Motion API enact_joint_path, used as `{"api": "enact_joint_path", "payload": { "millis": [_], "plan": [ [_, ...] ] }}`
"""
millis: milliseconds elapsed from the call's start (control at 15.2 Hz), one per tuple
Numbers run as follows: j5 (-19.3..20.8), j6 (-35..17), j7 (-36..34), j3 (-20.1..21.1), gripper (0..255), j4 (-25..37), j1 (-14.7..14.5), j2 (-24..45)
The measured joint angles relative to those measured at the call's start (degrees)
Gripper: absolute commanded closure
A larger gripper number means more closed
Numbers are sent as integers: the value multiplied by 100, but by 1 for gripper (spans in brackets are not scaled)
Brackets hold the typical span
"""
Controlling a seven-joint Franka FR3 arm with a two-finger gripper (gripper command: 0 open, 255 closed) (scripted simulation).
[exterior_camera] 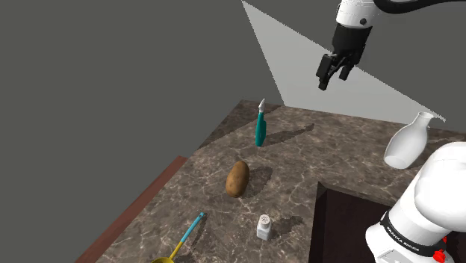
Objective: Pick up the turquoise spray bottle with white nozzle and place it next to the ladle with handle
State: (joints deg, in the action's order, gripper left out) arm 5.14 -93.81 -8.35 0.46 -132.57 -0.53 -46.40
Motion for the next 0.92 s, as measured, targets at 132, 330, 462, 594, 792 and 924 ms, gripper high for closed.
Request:
{"api": "enact_joint_path", "payload": {
  "millis": [132,330,462,594,792,924],
  "plan": [
    [-10,-83,-79,28,0,-7,19,92],
    [-79,-390,-542,216,0,105,112,599],
    [-102,-633,-875,328,0,171,192,971],
    [-120,-850,-1248,468,0,368,269,1450],
    [-106,-1129,-1780,629,0,619,383,2079],
    [-73,-1297,-2137,724,0,820,456,2522]
  ]
}}
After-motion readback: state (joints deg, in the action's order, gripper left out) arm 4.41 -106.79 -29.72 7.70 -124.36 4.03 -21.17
